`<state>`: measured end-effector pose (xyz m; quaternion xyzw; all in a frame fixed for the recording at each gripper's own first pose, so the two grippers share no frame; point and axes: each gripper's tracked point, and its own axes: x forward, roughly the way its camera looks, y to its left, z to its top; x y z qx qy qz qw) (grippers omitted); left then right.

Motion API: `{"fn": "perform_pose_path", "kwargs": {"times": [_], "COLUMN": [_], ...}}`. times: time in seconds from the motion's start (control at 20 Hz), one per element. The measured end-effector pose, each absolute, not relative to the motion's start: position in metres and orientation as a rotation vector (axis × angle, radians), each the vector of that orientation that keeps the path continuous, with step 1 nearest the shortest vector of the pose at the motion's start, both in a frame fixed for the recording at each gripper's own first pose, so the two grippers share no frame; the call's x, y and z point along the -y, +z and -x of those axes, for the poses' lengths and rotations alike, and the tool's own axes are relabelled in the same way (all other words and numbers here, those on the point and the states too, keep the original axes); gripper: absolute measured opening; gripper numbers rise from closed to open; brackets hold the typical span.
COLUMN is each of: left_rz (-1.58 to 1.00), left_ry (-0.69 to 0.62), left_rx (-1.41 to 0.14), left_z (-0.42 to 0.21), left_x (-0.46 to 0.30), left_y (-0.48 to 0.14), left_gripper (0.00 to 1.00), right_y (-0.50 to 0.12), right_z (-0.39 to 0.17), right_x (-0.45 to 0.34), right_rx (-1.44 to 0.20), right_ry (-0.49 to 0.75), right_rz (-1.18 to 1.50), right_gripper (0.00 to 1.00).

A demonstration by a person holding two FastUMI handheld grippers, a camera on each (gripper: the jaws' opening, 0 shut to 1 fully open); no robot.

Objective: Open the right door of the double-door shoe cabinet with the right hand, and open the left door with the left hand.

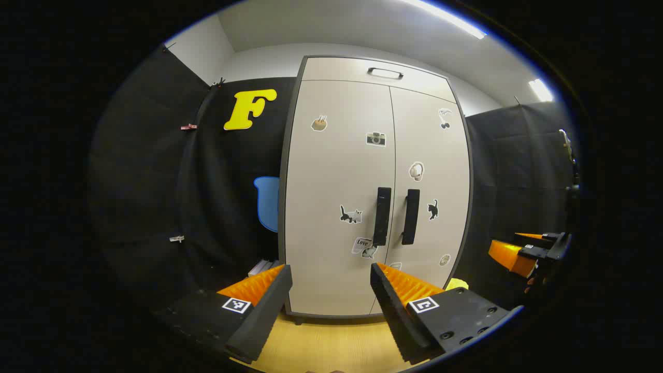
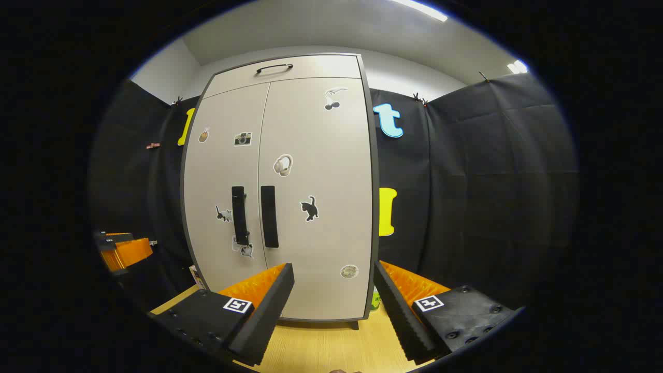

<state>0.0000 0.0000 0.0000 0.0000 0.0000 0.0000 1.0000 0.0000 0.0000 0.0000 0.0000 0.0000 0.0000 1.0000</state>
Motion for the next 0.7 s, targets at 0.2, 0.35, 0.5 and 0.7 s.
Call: {"fn": "perform_pose_path", "kwargs": {"times": [0.2, 0.35, 0.5, 0.7], "left_rz": [0.013, 0.006, 0.000, -0.004], "left_ry": [-0.010, 0.006, 0.014, 0.011], "left_rx": [-0.002, 0.006, -0.001, -0.008], "left_z": [-0.002, -0.002, -0.001, 0.000], "left_x": [0.000, -0.007, -0.008, -0.008], "left_y": [-0.001, 0.002, 0.000, -0.004], "left_gripper": [0.95, 0.95, 0.95, 0.95], "right_y": [-0.001, 0.001, 0.004, 0.003], "right_z": [0.001, 0.000, -0.003, -0.005], "right_x": [0.000, -0.006, -0.012, -0.020], "right_rx": [-0.002, 0.000, 0.003, -0.003], "right_ry": [-0.006, 0.009, 0.023, 0.035], "right_rz": [0.009, 0.013, 0.015, 0.008], "right_gripper": [0.98, 0.98, 0.98, 0.98]}}
